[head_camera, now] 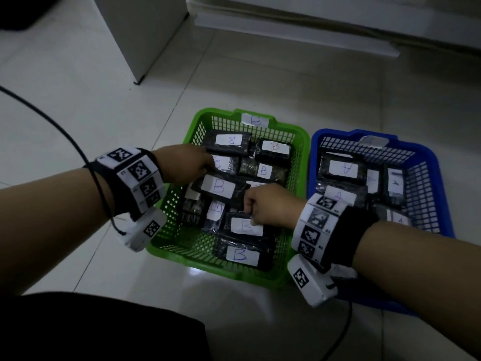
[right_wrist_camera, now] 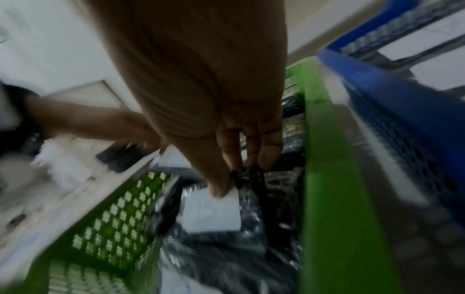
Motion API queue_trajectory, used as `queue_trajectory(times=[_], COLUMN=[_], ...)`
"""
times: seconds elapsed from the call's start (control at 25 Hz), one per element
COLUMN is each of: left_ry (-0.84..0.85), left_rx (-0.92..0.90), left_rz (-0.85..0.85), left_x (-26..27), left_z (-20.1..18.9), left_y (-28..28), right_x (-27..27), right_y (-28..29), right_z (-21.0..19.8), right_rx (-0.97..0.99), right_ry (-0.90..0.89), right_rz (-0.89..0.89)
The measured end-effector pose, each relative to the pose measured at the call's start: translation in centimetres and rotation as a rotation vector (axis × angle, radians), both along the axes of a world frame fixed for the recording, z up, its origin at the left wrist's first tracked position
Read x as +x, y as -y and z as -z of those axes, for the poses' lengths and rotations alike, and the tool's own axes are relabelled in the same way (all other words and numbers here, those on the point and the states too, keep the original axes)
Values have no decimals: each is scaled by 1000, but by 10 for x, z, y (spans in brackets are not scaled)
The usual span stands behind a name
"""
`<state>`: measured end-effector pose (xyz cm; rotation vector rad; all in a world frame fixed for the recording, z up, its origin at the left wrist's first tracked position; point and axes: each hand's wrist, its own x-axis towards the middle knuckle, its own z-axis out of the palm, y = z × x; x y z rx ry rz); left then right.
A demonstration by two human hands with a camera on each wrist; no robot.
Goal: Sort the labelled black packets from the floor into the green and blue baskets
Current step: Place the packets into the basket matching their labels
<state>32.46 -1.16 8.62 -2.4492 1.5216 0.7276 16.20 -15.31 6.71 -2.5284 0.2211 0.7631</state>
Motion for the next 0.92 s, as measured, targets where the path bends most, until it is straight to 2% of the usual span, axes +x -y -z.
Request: queue_trajectory(times=[0.12, 0.28, 0.4, 0.48, 0.56, 0.64, 0.72, 0.8, 0.92], left_ry=[-37, -74, -37, -29, -9, 57, 115, 128, 128], left_rx=[19, 149, 318, 377, 394, 371, 311, 281, 291], left_rz=[-8, 39, 91, 112, 154, 209, 230, 241, 255], left_x=[4, 6, 4, 2, -1, -4, -8, -12, -17], left_z=[-4, -9, -12, -11, -8, -2, 3, 8, 12], left_y=[-2, -10, -18, -23, -29, -34, -39, -43, -43], right_x=[-5, 8, 17, 16, 18, 24, 29, 25, 14], right_y=[-10, -5, -5, -17, -33, -42, -44, -40, -28], right_z=[11, 7, -4, -11, -10, -5, 0, 5, 11], right_rx=[-93, -193, -27, 147, 224, 184, 57, -39, -49], right_ry=[54, -43, 68, 100, 86, 97, 89, 18, -9], right_rz=[-43, -29, 94, 31, -95, -195, -268, -266, -230])
